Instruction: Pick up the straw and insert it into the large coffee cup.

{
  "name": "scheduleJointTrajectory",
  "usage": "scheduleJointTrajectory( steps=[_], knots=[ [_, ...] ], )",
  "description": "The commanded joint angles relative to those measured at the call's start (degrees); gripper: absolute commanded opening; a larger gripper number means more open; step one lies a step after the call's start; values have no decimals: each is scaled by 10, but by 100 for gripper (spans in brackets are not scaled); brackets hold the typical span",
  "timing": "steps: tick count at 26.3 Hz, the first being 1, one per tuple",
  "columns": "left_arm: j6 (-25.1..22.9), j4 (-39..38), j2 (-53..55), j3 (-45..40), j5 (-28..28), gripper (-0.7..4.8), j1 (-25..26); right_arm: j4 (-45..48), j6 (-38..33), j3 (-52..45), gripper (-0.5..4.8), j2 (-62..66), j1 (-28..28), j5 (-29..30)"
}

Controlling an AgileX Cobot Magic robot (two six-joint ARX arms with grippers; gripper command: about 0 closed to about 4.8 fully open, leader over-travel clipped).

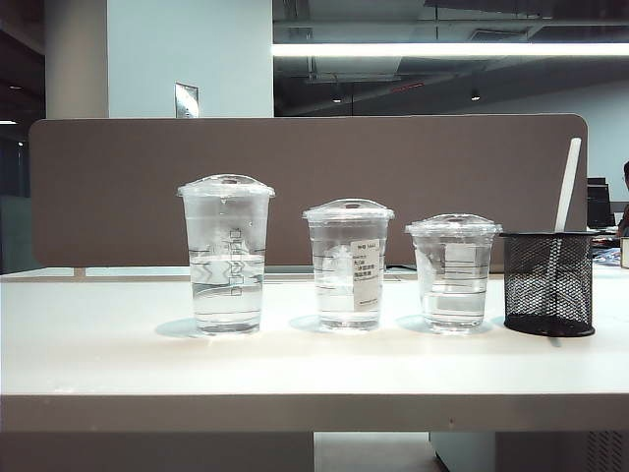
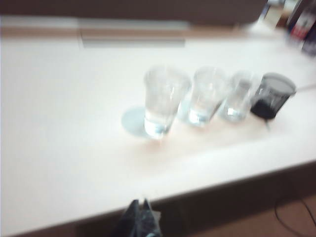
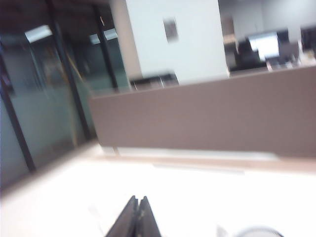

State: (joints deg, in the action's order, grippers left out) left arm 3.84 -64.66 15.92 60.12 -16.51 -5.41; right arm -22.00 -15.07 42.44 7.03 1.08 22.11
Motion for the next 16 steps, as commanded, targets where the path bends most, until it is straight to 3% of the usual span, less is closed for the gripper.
scheduleJointTrajectory(
  steps=[1,3,4,5,7,12,16],
  knots=[
    [-10,8,26,-3,-17,-3,0,-75,99,55,-6,54,0,-2],
    [-26,25,31,-14,-18,-3,0,-109,147,84,-5,87,0,-35],
    [-37,34,31,-26,-33,-3,0,-129,190,100,-4,108,0,-87],
    [-61,28,31,-37,-78,-3,0,-129,232,98,14,120,0,-132],
    [-111,7,31,-43,-138,-3,0,-127,268,81,23,131,0,-147],
    [-123,25,31,-44,-200,-3,0,-63,252,-18,27,130,1,-131],
    [-123,36,31,-44,-212,-3,0,64,191,-126,90,116,2,-121]
  ],
)
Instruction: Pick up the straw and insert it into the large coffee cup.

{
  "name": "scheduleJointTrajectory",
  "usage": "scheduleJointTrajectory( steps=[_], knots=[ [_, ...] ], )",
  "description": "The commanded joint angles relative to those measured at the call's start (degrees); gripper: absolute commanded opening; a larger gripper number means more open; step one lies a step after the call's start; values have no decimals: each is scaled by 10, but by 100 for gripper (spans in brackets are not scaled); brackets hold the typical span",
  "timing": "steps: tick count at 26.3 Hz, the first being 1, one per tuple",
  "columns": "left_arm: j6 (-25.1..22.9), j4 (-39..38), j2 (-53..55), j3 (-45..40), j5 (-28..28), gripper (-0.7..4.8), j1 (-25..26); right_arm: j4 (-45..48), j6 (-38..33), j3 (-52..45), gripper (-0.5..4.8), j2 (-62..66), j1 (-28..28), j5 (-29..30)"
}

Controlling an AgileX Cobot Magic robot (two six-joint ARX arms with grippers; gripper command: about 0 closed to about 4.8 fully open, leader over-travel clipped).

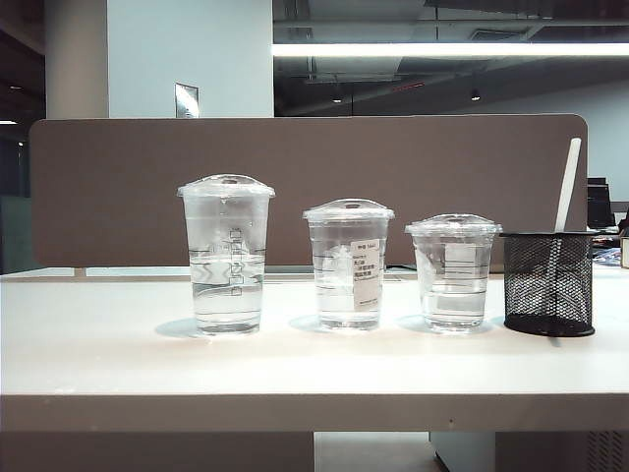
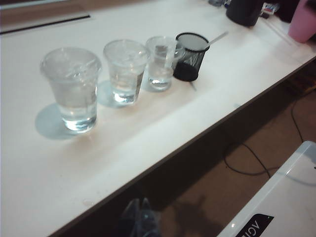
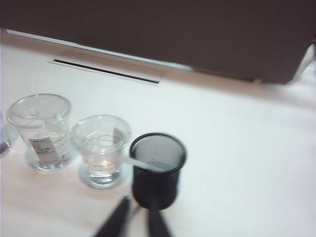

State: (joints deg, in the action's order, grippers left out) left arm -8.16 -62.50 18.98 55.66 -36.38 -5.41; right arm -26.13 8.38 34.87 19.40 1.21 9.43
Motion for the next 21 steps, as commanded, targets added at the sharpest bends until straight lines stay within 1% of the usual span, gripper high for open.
scheduleJointTrajectory(
  steps=[1,3,7,10,12,13,15,18,20,21],
  knots=[
    [-3,18,0,1,-14,-3,0,135,-44,-73,100,-9,0,6],
    [-3,23,0,1,-14,-3,0,199,-54,-119,109,-10,2,6],
    [-3,23,0,1,-14,-3,0,299,-60,-188,123,-9,17,0],
    [0,22,0,1,-14,-3,0,356,-60,-230,173,-9,35,-11],
    [0,21,0,1,-14,-3,0,381,-60,-254,181,-1,51,-35],
    [0,22,0,1,-14,-3,0,404,-60,-270,181,14,64,-51],
    [0,22,0,1,-14,-3,0,435,-60,-283,182,40,76,-56],
    [0,21,0,1,-24,-3,0,482,-58,-286,182,112,91,-67],
    [0,21,0,1,-25,-3,0,522,-58,-286,200,158,92,-70],
    [0,21,0,0,-24,-3,0,574,-58,-286,210,205,92,-70]
  ],
)
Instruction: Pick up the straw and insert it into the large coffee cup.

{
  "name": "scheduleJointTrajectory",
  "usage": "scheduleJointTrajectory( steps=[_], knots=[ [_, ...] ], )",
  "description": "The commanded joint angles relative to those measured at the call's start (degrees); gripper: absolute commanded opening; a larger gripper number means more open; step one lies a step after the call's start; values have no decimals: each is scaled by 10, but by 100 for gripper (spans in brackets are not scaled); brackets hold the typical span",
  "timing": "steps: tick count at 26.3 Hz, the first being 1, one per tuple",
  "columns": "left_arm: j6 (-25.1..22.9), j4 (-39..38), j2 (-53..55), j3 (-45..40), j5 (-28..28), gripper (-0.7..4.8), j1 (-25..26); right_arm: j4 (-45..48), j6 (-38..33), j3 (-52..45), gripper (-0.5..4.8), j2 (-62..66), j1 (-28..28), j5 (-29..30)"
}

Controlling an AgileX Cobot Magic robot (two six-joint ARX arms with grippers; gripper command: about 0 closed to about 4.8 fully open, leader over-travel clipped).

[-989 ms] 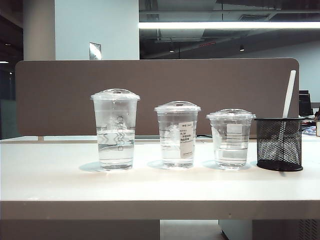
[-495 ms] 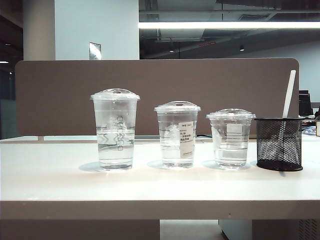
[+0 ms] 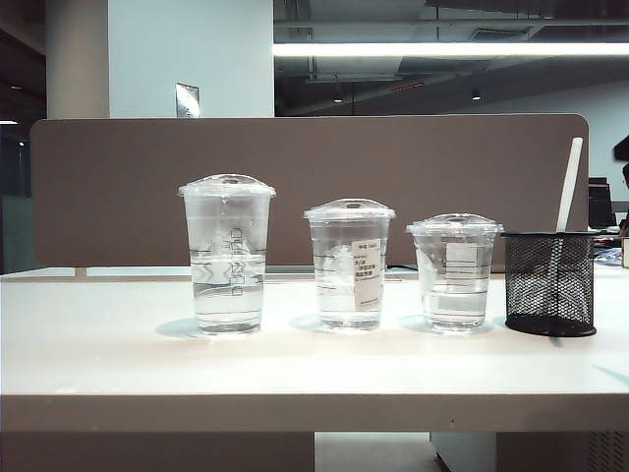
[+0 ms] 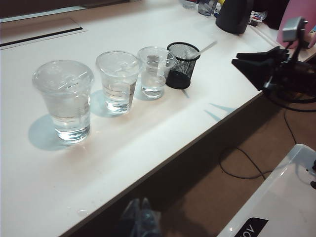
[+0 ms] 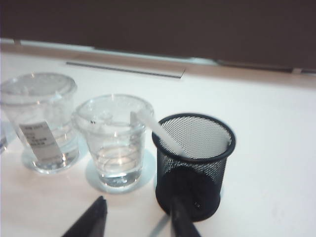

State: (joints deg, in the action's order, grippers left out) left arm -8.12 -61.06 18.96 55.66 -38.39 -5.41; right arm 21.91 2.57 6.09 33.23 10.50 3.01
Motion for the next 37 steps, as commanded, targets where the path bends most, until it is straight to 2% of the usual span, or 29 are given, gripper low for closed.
scheduleJointTrajectory(
  steps=[1,4,10,14,15,17,23,28,30,34,35,37],
  knots=[
    [0,6,0,1,-4,-3,0,123,0,2,212,90,-1,-6],
    [0,3,0,0,-4,-3,0,252,1,5,212,211,-1,-5],
    [0,2,0,0,-4,-3,0,412,1,48,212,405,-1,-1],
    [0,1,0,0,-4,-3,0,412,1,93,205,459,-1,-6],
    [0,0,0,0,-4,-3,0,412,1,97,193,464,-1,-6],
    [0,1,0,0,-4,-3,0,411,1,103,133,469,-1,-5],
    [0,3,0,0,-3,-3,0,418,3,107,39,469,-1,-6],
    [0,3,0,0,-3,-3,0,409,3,138,15,466,-1,-3],
    [0,3,0,0,-4,-3,0,377,3,153,16,442,-1,-3],
    [0,5,0,0,-4,-3,0,179,5,211,17,352,-1,-2],
    [0,5,0,0,-3,-3,0,97,11,244,17,316,-1,10],
    [0,5,0,0,-3,-3,0,17,22,286,17,279,-1,37]
  ],
)
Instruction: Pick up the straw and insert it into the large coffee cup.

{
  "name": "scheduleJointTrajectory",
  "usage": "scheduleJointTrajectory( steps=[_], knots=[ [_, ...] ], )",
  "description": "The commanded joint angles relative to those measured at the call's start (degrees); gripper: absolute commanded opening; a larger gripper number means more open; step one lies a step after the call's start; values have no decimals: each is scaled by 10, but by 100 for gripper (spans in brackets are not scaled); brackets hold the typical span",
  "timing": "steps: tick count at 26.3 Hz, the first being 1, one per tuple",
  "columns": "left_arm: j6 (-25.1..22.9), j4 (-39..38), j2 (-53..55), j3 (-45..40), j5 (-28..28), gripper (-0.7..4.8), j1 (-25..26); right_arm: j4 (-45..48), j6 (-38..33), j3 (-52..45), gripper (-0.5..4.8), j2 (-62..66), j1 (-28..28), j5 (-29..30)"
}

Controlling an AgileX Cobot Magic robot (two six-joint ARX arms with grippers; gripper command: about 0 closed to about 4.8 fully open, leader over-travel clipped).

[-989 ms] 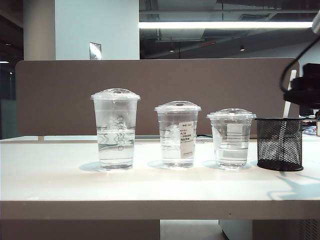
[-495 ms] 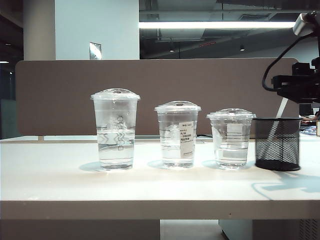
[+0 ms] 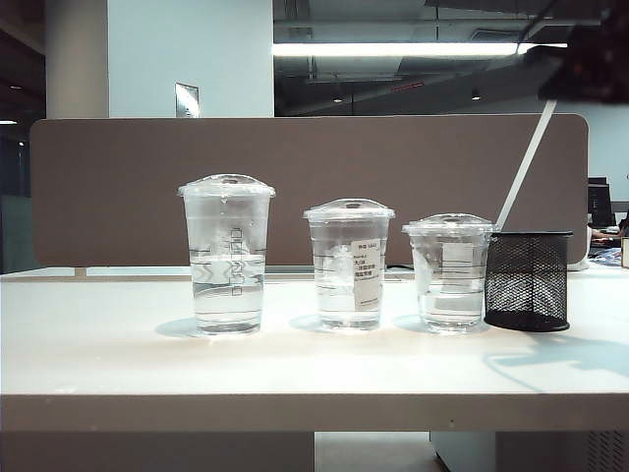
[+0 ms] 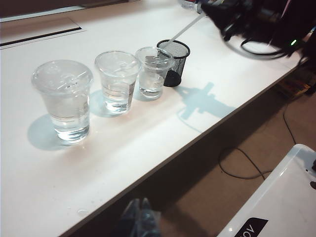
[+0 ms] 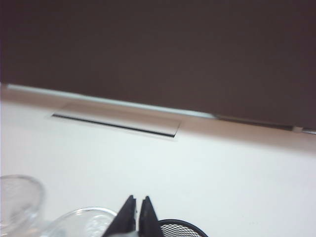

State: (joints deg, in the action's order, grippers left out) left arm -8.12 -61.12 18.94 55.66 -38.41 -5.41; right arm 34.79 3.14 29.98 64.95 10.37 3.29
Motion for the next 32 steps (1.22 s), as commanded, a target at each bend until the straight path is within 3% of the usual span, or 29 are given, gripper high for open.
scheduleJointTrajectory(
  steps=[1,4,6,14,23,32],
  knots=[
    [0,6,0,0,-3,-3,0,-181,16,94,17,-64,2,57],
    [0,6,0,0,-3,-3,0,-331,16,231,17,-69,29,74],
    [0,6,0,0,-3,-3,0,-370,16,310,17,-43,60,85],
    [0,5,0,0,-3,-3,0,-366,16,472,17,159,211,90],
    [0,4,0,0,-4,-3,0,-375,16,479,17,202,290,82],
    [0,4,0,0,-4,-3,0,-429,19,479,17,203,289,58]
  ],
)
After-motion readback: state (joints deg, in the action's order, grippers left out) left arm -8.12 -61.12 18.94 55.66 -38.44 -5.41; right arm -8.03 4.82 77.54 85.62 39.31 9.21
